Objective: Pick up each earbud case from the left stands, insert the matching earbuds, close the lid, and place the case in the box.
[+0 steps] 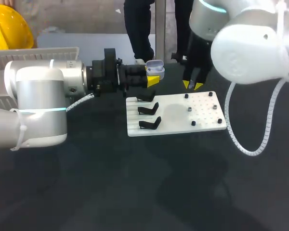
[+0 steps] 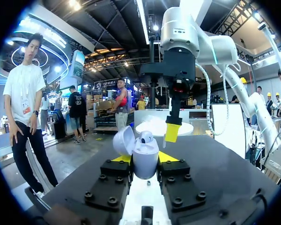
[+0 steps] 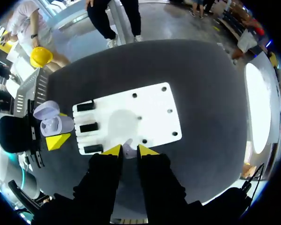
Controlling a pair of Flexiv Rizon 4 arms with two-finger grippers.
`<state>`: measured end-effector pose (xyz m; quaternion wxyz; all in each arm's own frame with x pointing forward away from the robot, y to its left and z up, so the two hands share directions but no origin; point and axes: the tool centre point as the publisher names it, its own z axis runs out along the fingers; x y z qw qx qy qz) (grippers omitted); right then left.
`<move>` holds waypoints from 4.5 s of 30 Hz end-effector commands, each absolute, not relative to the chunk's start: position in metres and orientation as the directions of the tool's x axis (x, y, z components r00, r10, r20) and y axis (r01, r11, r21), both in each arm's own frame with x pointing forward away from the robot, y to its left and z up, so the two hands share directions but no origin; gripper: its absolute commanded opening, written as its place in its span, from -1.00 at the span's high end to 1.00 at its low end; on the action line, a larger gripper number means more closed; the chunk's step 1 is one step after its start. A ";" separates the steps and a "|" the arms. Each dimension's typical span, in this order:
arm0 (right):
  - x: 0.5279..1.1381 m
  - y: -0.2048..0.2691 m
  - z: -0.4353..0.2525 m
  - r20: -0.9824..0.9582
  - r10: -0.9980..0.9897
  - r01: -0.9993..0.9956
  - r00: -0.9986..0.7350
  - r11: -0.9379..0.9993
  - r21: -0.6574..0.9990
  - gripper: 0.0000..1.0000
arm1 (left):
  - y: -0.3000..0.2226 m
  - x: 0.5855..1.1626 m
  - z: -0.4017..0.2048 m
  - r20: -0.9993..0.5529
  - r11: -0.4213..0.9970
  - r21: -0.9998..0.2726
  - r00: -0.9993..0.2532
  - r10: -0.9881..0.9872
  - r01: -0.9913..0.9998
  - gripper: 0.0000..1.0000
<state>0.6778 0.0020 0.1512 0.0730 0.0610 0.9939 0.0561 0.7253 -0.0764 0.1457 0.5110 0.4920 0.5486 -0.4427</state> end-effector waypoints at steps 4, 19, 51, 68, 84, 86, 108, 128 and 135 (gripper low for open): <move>0.656 0.024 0.195 -0.086 -0.043 -0.050 -0.995 0.995 0.084 1.00 | -0.077 0.724 0.145 -0.996 0.131 0.022 0.011 0.084 0.991 1.00; 0.665 0.091 0.236 -0.094 -0.367 -0.374 -0.925 0.925 0.065 1.00 | -0.077 0.724 0.145 -0.996 0.131 0.022 0.011 0.084 0.991 1.00; 0.697 0.107 0.208 -0.135 -0.496 -0.505 -0.858 0.863 0.038 1.00 | -0.077 0.724 0.145 -0.996 0.131 0.022 0.011 0.084 0.991 1.00; 0.700 0.101 0.201 -0.127 -0.482 -0.488 -0.867 0.872 0.027 1.00 | -0.077 0.724 0.145 -0.996 0.131 0.022 0.011 0.084 0.991 1.00; 0.705 0.101 0.198 -0.123 -0.474 -0.480 -0.872 0.877 0.024 1.00 | -0.077 0.724 0.145 -0.996 0.131 0.022 0.011 0.084 0.991 1.00; 0.706 0.101 0.197 -0.124 -0.471 -0.477 -0.873 0.878 0.025 1.00 | -0.077 0.724 0.145 -0.996 0.131 0.022 0.011 0.084 0.991 1.00; 0.713 0.102 0.191 -0.128 -0.469 -0.476 -0.874 0.879 0.029 1.00 | -0.077 0.724 0.145 -0.996 0.131 0.022 0.011 0.084 0.991 1.00; 0.714 0.102 0.181 -0.093 -0.517 -0.519 -0.851 0.855 0.003 1.00 | -0.077 0.724 0.145 -0.996 0.131 0.022 0.011 0.084 0.991 1.00; 0.714 0.103 0.177 -0.078 -0.525 -0.526 -0.848 0.850 -0.005 1.00 | -0.077 0.724 0.145 -0.996 0.131 0.022 0.011 0.084 0.991 1.00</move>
